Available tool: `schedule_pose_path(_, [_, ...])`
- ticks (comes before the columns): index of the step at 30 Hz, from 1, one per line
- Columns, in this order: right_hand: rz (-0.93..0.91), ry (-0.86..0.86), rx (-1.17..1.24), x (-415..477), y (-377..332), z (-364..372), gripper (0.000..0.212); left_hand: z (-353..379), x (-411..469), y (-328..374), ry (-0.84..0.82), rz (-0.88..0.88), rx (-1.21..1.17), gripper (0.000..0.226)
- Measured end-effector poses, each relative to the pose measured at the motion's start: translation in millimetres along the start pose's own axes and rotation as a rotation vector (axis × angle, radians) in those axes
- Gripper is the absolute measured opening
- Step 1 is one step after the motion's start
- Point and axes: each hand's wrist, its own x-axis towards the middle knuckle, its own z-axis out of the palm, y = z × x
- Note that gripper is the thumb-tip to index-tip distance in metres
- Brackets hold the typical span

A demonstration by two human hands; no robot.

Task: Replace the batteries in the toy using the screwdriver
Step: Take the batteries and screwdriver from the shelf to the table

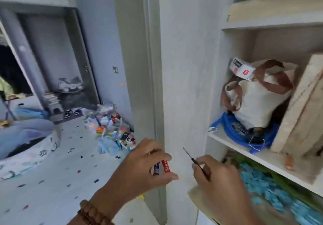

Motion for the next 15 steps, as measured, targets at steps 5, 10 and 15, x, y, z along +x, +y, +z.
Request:
schedule_pose_path(5, [-0.097, -0.078, 0.07, 37, -104, 86, 0.008, -78, -54, -100, 0.025, -0.136, 0.114, 0.05])
schedule_pose_path(10, [-0.182, -0.138, 0.134, 66, -197, 164, 0.007, -151, -98, -184, 0.073, -0.264, 0.196, 0.043])
schedule_pose_path(15, [-0.277, -0.217, 0.183, 100, -275, 233, 0.008, -197, -136, -259, 0.113, -0.383, 0.247, 0.044])
